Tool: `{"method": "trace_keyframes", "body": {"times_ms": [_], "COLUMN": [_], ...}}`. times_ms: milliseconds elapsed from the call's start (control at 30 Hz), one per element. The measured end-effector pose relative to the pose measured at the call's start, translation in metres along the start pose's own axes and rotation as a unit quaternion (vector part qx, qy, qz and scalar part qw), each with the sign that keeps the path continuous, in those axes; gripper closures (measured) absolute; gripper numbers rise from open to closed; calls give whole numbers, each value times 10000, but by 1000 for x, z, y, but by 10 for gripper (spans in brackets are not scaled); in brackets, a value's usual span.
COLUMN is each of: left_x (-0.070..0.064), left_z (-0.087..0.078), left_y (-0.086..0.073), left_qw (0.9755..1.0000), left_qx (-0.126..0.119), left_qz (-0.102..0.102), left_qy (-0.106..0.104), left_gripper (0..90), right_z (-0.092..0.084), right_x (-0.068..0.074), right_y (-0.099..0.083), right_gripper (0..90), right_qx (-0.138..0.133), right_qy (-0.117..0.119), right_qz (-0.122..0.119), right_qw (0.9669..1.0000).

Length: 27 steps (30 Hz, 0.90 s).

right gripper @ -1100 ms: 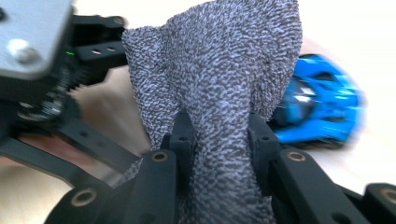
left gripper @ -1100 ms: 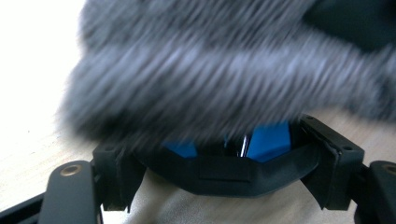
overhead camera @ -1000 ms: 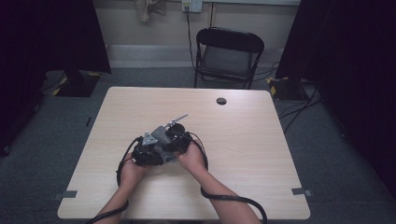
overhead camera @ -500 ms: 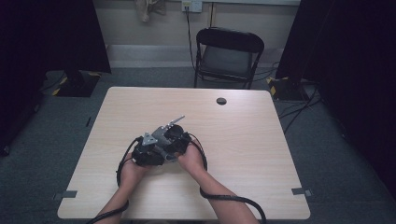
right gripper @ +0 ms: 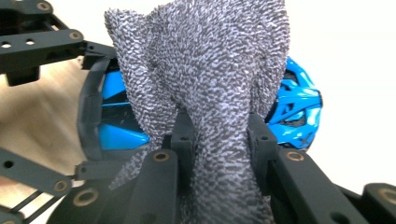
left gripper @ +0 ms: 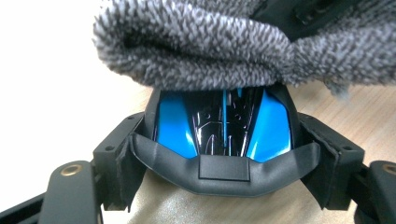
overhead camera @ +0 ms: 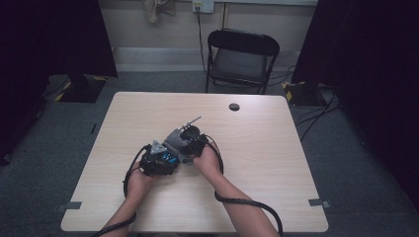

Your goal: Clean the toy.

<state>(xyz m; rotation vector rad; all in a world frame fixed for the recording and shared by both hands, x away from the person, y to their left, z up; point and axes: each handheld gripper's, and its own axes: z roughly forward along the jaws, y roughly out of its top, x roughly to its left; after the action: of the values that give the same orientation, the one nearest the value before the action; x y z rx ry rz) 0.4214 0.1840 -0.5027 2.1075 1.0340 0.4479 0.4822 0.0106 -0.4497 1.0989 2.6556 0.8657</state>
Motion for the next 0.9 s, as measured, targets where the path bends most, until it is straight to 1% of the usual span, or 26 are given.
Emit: {"method": "trace_keyframes", "body": {"times_ms": [100,233,300,367,433,533,700,800,900], "left_x": [0,0,0,0,0,0,0,0,0], "left_z": [0,0,0,0,0,0,0,0,0], "left_y": [0,0,0,0,0,0,0,0,0], "left_qw": [10000,10000,10000,10000,10000,10000,10000,10000,10000], "left_qx": [6,-4,-3,-1,-1,-2,5,4,12], "left_qz": [-7,-17,-7,-3,0,-6,29,27,31], "left_qy": [-1,-9,3,0,5,7,11,9,10], "left_gripper": [245,245,246,246,245,246,245,246,246], "right_z": [0,1,1,1,2,2,4,5,7], "right_x": [-4,-9,-11,-14,-16,-18,-26,-31,-35], "right_y": [1,1,1,2,4,6,8,10,12], "right_gripper": [706,706,706,706,705,706,707,707,707], "right_qx": [10,35,57,101,128,158,145,170,257], "right_qy": [-24,5,-17,46,53,-70,-43,-103,-147], "right_qz": [88,136,140,217,200,112,331,350,410], "right_qw": [10000,9999,9999,9997,9997,9998,9993,9992,9987]}}
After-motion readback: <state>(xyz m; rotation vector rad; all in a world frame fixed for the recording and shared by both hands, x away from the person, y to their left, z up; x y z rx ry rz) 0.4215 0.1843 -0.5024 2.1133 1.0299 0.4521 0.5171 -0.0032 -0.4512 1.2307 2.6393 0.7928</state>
